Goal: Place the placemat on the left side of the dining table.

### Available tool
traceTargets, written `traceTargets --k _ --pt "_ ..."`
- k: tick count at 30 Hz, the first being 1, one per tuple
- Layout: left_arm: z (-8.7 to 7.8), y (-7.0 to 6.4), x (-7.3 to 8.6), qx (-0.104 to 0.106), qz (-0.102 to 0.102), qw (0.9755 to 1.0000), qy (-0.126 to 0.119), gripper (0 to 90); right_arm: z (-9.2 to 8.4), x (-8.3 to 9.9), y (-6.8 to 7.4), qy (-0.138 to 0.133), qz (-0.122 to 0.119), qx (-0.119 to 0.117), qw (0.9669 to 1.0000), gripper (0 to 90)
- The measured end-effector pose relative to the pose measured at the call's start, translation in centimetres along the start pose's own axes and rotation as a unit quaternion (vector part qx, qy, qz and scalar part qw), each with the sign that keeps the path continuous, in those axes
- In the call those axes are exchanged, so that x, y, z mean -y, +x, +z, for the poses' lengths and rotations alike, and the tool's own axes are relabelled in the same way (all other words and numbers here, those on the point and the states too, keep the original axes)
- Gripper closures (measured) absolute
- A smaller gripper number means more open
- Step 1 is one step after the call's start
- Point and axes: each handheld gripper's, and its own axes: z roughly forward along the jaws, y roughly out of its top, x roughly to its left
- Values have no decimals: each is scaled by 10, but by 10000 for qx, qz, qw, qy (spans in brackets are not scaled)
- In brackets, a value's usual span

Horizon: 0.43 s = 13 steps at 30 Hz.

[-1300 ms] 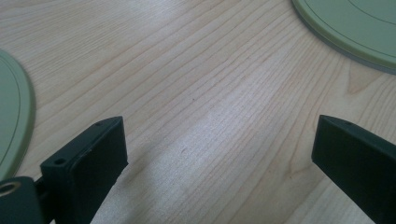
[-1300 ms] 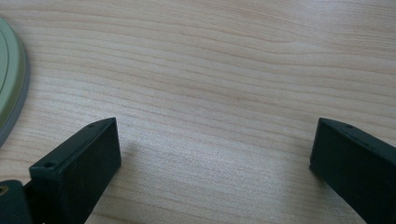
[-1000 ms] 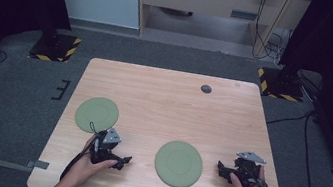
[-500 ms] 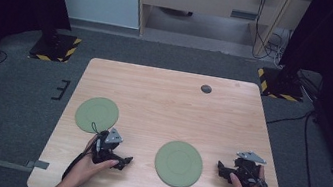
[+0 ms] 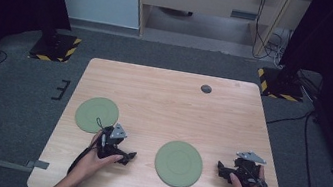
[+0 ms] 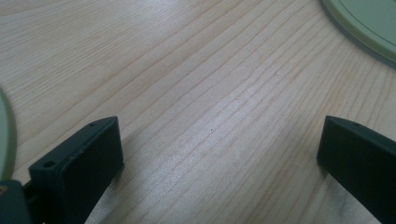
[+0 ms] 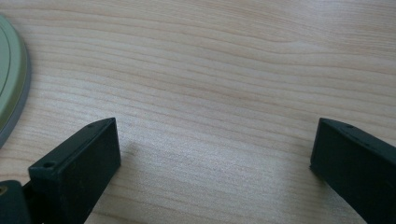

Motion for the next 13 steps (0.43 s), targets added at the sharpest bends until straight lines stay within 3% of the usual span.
traceTargets --k 13 --pt "0 0 0 -8 -3 10000 -3 0 -1 1 2 1 -18 -30 10000 15"
